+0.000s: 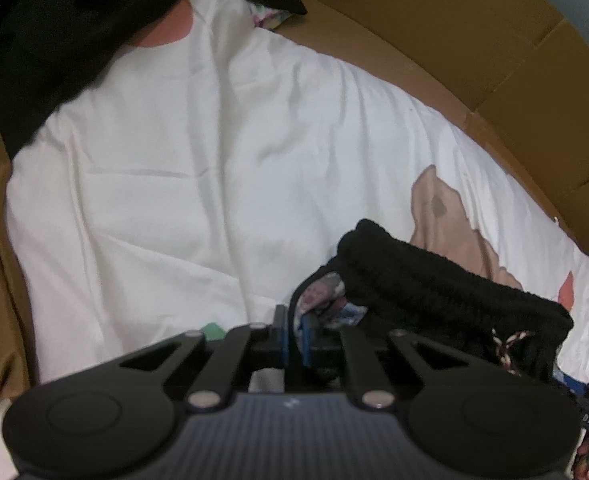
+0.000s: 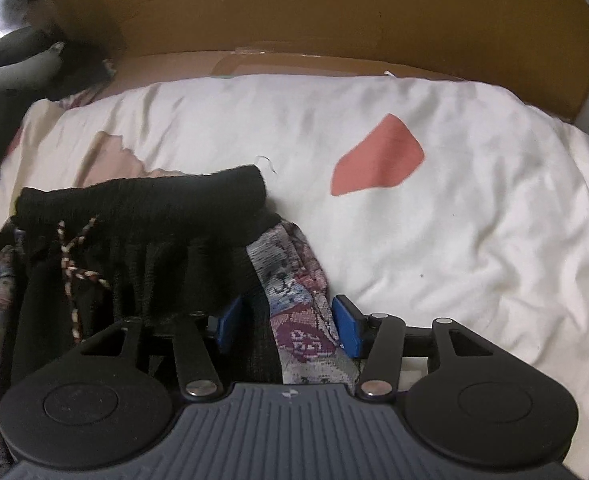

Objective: Fold clothes

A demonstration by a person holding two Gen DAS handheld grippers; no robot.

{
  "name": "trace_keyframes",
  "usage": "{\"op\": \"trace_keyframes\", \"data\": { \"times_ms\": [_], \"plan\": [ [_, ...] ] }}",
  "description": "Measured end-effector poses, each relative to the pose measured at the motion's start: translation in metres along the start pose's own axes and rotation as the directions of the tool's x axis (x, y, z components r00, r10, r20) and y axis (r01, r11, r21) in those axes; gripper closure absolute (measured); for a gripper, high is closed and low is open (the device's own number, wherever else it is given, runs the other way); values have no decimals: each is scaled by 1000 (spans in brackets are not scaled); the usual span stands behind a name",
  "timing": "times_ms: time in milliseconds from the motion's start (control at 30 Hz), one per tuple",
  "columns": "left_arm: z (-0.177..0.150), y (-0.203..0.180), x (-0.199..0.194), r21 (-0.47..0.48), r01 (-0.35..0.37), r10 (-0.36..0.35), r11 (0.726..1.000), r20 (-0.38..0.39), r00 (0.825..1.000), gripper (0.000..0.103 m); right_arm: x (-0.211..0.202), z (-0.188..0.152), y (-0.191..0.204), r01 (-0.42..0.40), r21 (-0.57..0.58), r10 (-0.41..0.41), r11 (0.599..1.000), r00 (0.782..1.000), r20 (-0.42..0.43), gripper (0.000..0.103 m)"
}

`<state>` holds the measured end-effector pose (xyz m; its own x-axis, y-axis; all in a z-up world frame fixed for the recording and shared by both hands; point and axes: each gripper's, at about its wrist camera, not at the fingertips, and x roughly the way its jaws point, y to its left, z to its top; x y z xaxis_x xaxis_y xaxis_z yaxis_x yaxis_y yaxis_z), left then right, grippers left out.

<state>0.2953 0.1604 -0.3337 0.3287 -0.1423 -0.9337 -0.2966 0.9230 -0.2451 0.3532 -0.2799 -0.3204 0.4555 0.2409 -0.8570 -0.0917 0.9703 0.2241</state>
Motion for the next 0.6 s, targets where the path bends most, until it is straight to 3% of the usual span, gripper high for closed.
{"op": "trace_keyframes", "data": {
  "times_ms": [133,333,500,567,600],
  "plan": [
    [0,2,-2,0,16,-16,1000,3,1000,96,-15,10,-4,-33,2,33,999,998,57,46],
    [-2,1,-1,7,12,-12,1000,6,1000,96,-20,26,-29,-45,130,26,991,990,142,47],
    [-3,-3,4,15,5,-5,1000,-13,1000,93,-3,27,-36,-7,156,-9,988,995,101,47],
    [-4,-3,5,7,2,-2,1000,-17,1000,88,5,23,-31,-9,143,-2,990,997,79,47],
    [-4,-3,5,2,1,-1,1000,-18,1000,79,8,21,-28,-10,133,0,991,998,70,47]
  ]
}}
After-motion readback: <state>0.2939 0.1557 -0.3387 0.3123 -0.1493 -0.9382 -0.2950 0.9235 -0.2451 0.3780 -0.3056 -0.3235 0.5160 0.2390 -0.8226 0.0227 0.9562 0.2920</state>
